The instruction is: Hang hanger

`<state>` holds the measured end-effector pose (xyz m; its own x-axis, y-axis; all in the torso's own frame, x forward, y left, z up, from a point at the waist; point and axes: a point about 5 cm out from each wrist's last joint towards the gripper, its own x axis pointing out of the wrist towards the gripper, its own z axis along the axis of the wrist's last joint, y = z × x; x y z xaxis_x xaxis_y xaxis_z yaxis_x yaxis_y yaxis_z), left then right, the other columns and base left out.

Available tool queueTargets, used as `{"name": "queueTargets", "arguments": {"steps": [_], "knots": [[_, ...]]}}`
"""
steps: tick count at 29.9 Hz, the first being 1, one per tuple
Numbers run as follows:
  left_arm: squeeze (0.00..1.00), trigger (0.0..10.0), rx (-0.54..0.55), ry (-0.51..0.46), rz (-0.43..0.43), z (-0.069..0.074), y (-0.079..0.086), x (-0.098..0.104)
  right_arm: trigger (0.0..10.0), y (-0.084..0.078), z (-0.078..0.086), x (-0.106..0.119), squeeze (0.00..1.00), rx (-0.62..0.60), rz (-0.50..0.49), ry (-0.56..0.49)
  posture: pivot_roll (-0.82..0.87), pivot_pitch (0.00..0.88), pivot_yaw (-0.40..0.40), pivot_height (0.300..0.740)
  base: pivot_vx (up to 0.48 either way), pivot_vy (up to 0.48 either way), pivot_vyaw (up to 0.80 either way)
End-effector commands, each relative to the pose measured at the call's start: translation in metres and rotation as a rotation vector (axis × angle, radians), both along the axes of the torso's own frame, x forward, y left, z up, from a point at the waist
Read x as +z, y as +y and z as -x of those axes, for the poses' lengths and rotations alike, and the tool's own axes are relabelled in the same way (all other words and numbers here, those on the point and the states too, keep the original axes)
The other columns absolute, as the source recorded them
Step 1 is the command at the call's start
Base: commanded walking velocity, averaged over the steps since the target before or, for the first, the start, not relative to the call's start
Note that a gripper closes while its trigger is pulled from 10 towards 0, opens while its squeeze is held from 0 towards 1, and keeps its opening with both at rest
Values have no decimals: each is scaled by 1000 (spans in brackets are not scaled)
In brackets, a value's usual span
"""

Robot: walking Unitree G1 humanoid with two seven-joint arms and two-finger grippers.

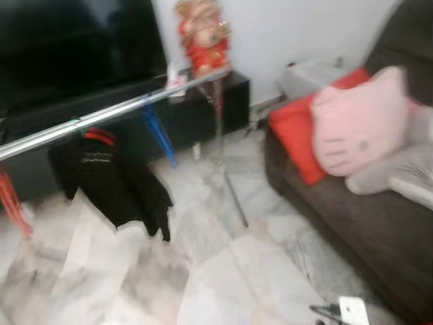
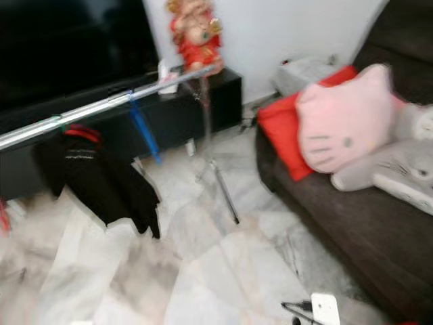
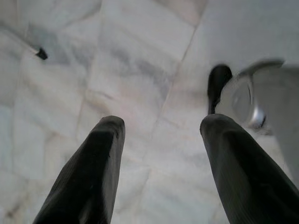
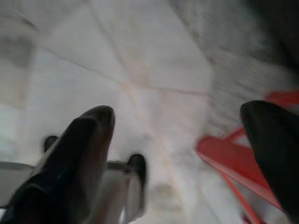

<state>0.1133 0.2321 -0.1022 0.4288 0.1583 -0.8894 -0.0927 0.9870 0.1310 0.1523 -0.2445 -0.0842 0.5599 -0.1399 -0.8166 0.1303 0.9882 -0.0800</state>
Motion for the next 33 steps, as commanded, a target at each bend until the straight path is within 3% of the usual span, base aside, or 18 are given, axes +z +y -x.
{"name": "queueTargets", "arguments": {"steps": [1, 19, 33], "knots": [[0, 10000, 6, 4, 2, 0, 0, 0, 10000, -5, 4, 0, 0, -8, 3, 8, -141, 0, 70, 740, 0, 0, 800], [0, 10000, 25, -1, 16, -1, -6, -1, 10000, -8, 2, 2, 0, 15, -26, 9, -145, 0, 47, 740, 0, 0, 793], [0, 10000, 19, -8, 24, -1, -5, -1, 10000, -7, 5, 0, 0, -11, -55, 25, -146, 0, 55, 740, -37, 0, 0]]}}
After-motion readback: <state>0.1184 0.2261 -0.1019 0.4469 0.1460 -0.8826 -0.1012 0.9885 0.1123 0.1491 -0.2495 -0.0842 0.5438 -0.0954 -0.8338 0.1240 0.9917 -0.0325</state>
